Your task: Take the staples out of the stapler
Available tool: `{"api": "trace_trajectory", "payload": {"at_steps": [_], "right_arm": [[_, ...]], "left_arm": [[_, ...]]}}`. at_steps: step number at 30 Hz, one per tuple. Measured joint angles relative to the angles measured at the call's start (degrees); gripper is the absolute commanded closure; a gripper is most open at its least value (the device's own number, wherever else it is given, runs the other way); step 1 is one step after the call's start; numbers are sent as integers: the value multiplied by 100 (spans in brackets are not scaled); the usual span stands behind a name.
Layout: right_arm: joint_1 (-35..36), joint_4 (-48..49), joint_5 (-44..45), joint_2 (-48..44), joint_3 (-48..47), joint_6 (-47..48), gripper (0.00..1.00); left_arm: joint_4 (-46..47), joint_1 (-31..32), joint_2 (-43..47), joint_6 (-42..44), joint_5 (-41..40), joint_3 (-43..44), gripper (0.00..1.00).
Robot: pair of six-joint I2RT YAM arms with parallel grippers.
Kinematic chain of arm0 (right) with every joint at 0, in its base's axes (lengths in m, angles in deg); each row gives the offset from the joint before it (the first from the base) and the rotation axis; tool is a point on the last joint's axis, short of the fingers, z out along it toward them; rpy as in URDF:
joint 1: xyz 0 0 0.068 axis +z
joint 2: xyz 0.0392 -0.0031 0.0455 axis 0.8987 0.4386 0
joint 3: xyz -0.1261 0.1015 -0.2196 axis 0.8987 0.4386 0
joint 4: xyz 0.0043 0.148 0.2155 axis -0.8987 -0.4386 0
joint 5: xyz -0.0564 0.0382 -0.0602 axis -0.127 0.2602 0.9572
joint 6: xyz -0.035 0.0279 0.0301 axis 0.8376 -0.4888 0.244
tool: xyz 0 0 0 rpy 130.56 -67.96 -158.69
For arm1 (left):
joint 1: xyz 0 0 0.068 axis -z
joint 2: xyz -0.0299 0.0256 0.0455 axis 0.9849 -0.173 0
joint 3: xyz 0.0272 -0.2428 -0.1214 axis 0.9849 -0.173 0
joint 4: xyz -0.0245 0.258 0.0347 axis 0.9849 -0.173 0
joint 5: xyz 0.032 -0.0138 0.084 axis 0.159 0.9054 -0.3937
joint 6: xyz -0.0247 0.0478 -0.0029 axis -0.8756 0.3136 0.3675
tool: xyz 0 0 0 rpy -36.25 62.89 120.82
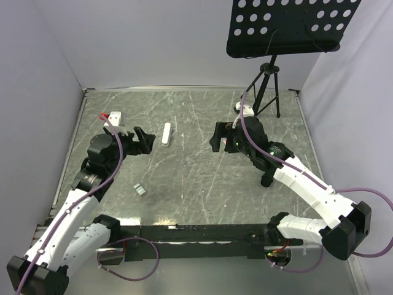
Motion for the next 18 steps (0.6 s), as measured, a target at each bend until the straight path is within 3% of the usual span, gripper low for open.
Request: {"api": "trace_trajectory", "payload": {"at_steps": [10, 14, 18], "right_arm": [[0, 9, 9, 0, 13, 4, 0], [0, 79, -7, -70, 79, 11, 0], [0, 153, -85, -319, 339, 20, 0]], "left_arm": [[-85, 0, -243, -190, -605, 20, 3], [-291, 0, -907, -501, -1034, 291, 1], [-535, 0, -2000, -750, -1093, 863, 10]]}}
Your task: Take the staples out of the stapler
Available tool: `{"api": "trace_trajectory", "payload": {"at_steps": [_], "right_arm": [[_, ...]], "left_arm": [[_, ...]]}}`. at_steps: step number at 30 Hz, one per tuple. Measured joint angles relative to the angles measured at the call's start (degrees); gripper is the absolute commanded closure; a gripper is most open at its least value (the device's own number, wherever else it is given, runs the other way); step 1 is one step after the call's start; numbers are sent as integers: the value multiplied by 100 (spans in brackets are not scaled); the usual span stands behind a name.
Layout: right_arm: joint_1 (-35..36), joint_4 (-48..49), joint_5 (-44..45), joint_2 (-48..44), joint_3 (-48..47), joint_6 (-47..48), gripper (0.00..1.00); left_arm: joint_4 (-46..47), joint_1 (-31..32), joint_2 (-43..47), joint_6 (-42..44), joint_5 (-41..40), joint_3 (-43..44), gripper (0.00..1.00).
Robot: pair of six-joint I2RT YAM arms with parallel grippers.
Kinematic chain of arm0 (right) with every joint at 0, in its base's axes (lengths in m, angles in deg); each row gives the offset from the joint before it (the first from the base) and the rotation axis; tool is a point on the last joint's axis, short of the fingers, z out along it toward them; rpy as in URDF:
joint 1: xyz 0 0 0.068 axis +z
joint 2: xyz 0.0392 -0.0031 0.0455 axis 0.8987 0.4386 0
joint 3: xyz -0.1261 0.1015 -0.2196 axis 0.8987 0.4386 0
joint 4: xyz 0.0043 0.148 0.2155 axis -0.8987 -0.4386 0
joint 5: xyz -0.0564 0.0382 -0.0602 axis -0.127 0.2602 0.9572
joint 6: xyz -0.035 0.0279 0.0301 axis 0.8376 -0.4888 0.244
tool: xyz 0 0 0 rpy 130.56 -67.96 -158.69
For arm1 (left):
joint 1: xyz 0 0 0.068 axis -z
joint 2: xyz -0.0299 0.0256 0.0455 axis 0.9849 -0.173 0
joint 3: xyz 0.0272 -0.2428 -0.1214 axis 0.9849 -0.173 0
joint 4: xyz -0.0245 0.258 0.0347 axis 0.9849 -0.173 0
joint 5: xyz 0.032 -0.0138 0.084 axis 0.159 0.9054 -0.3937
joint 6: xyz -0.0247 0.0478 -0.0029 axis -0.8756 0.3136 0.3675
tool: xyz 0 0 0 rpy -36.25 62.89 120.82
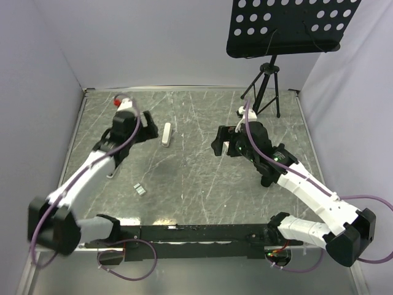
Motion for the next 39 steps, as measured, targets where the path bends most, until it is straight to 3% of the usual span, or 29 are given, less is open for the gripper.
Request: {"api": "trace_trajectory", "payload": {"at_steps": [5, 9, 14, 30, 33, 36, 39], "right_arm": [[0, 44, -55, -264, 131, -2, 0], [0, 90, -61, -479, 260, -17, 0], [0, 94, -144, -647, 317, -17, 0], [0, 214, -236, -839, 505, 11, 0], [-2, 269, -282, -839, 522, 13, 0], [0, 299, -302, -839, 584, 11, 0], [0, 304, -317, -835, 621, 9, 0]], "left_arm": [[-85, -2, -1766, -103, 168, 1248, 19], [-140, 0, -2846, -79, 407, 1838, 33], [-240, 7, -3823, -13, 723, 2175, 35], [-619, 352, -5167, 551, 599, 3270, 44], [-669, 352, -5265, 636, 525, 3311, 56], [-706, 345, -5355, 688, 457, 3394, 61], [-758, 352, -5370, 745, 428, 3471, 47]]}}
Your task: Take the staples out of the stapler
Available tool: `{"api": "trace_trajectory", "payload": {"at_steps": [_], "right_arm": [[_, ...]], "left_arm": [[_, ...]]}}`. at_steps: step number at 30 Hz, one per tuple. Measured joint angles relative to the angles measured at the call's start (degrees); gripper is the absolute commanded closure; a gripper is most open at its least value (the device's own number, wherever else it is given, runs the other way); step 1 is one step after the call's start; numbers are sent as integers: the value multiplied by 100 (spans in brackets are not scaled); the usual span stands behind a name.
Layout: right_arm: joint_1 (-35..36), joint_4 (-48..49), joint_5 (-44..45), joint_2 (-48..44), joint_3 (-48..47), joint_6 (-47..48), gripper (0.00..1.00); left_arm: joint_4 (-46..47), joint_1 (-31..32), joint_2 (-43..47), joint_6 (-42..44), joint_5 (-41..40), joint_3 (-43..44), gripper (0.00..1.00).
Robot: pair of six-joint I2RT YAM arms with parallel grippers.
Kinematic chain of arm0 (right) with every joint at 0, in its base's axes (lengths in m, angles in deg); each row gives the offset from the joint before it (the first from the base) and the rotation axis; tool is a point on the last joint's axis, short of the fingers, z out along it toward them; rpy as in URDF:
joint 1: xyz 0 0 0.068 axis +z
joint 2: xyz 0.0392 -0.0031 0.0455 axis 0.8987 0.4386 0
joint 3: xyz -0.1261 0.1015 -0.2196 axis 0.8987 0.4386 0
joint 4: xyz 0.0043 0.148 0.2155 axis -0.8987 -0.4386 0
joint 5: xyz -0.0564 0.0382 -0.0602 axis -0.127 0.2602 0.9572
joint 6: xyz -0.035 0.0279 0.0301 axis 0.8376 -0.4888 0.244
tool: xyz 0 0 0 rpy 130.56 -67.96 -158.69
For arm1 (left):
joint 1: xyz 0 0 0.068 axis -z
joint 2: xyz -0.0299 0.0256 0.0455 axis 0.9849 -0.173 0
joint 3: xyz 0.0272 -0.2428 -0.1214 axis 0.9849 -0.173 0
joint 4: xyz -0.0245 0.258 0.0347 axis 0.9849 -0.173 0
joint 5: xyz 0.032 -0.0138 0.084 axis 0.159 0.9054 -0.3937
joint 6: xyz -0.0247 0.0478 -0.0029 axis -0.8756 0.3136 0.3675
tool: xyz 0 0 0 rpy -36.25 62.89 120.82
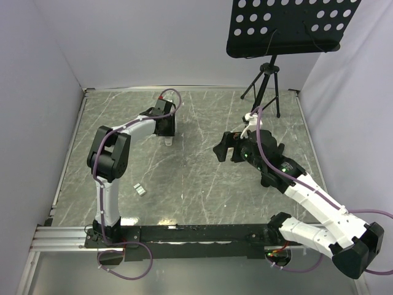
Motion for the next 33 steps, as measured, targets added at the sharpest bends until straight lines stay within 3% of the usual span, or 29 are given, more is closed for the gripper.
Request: {"api": "trace_trajectory", "payload": {"at_steps": [1, 2, 9, 15, 18, 21, 24, 25, 30, 33], "right_arm": [[0, 2, -9, 2, 7, 0, 0], [-2, 2, -11, 7, 11, 0, 0], [-2, 7, -140, 122, 17, -31, 0], [-2, 44, -166, 131, 26, -35, 0], [-2, 50, -166, 177, 26, -33, 0], [-2, 55, -168, 251, 26, -31, 0], [-2, 55, -170, 317, 26, -31, 0], [-2, 59, -170, 341, 26, -31, 0], [-2, 72, -175, 417, 26, -28, 0], [-2, 107, -299, 507, 24, 9, 0]], "left_arm": [[2, 7, 0, 11, -4, 9, 39], [-4, 11, 0, 35, -20, 9, 38], [-39, 35, 0, 68, -92, 39, 46], [-48, 44, 0, 138, -153, 144, 45], [-72, 48, -2, 142, -190, 216, 50], [-83, 61, -11, 162, -236, 291, 62], [-83, 83, -11, 195, -254, 310, 86], [-83, 90, -11, 195, -256, 310, 99], [-66, 122, 22, 271, -125, 291, 99], [66, 116, 348, 319, 400, -133, 99]]}}
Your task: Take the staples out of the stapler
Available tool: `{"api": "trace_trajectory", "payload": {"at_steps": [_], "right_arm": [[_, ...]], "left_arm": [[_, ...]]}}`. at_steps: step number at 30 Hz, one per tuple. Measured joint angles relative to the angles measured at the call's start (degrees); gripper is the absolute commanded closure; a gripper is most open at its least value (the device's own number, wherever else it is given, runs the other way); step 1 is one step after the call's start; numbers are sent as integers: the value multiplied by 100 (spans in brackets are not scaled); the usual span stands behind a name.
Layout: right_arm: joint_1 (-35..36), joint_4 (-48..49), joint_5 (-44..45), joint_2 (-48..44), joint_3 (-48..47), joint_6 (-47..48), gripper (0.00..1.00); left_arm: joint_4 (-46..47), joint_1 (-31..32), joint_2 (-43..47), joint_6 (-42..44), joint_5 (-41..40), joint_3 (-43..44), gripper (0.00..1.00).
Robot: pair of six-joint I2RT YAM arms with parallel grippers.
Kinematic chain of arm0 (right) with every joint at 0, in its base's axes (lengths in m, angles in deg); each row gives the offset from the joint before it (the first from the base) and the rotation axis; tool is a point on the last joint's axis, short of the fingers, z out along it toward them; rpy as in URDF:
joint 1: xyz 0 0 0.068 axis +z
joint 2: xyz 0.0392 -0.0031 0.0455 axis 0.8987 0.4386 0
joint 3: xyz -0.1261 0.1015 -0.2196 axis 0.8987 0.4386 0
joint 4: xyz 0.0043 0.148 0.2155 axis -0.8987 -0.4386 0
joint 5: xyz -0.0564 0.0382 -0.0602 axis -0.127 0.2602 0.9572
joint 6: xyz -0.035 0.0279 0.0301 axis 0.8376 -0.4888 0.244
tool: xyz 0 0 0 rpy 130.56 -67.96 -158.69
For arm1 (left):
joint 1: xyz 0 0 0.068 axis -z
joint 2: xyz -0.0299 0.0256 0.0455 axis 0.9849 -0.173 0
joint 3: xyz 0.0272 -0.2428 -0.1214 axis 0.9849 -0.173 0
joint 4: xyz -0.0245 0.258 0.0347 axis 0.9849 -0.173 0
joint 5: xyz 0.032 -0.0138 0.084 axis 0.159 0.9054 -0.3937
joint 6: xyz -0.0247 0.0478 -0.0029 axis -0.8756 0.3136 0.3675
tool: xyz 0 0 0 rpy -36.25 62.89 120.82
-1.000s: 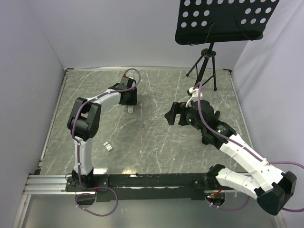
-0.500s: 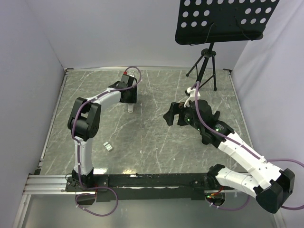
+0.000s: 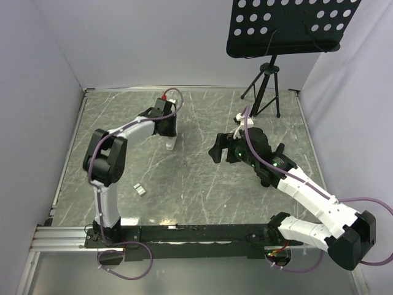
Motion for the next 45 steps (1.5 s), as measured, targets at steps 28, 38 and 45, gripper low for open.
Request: {"api": "trace_trajectory", "payload": {"at_steps": [28, 38, 45], "right_arm": [[-111, 3923, -4365, 960, 1226, 1329, 6], [439, 4520, -3423, 942, 1644, 2365, 6], [846, 4664, -2667, 1012, 1648, 2922, 10]], "left_arm": [[1438, 68, 4223, 33, 4839, -3182, 99], [2017, 68, 4310, -638, 5049, -3285, 99], [2262, 68, 4330, -1049, 5016, -3285, 99]]}}
